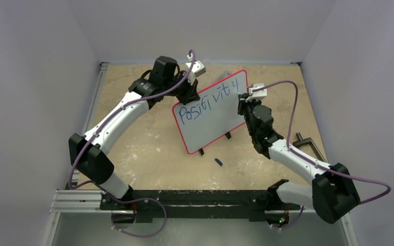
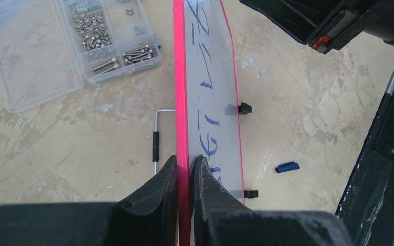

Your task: Write a sentence on the whiteboard

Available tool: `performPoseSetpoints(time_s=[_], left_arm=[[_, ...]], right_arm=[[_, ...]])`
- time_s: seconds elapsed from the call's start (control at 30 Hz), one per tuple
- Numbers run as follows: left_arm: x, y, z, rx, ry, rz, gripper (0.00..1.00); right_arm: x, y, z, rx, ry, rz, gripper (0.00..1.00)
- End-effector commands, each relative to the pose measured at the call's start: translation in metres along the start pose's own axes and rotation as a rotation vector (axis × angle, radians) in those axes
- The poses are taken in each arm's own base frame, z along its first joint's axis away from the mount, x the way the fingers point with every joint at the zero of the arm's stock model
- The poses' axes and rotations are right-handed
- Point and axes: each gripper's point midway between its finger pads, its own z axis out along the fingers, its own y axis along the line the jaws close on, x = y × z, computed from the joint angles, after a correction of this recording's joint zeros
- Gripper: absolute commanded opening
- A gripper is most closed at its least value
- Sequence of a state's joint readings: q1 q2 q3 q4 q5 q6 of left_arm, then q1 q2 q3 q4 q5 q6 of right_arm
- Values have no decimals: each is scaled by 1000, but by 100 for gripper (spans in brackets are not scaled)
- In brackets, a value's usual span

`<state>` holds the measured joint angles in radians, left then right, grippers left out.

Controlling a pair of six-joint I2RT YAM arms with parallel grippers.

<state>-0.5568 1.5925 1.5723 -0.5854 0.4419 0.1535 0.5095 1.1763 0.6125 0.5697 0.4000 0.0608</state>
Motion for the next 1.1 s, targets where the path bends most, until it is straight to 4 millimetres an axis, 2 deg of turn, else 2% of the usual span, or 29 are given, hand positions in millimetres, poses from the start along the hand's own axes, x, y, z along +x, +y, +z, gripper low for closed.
performPoseSetpoints(time_s=[0.0,0.4,1.07], left_arm=[[51,-7,2,32,174,46,0],[50,-7,2,30,169,49,0],[50,-8,1,30,169,49,0]], right_arm=[[3,10,-4,-56,14,30,0],[-8,15,-3,-78,3,35,0],[-42,26,0,-127,-52,55,0]])
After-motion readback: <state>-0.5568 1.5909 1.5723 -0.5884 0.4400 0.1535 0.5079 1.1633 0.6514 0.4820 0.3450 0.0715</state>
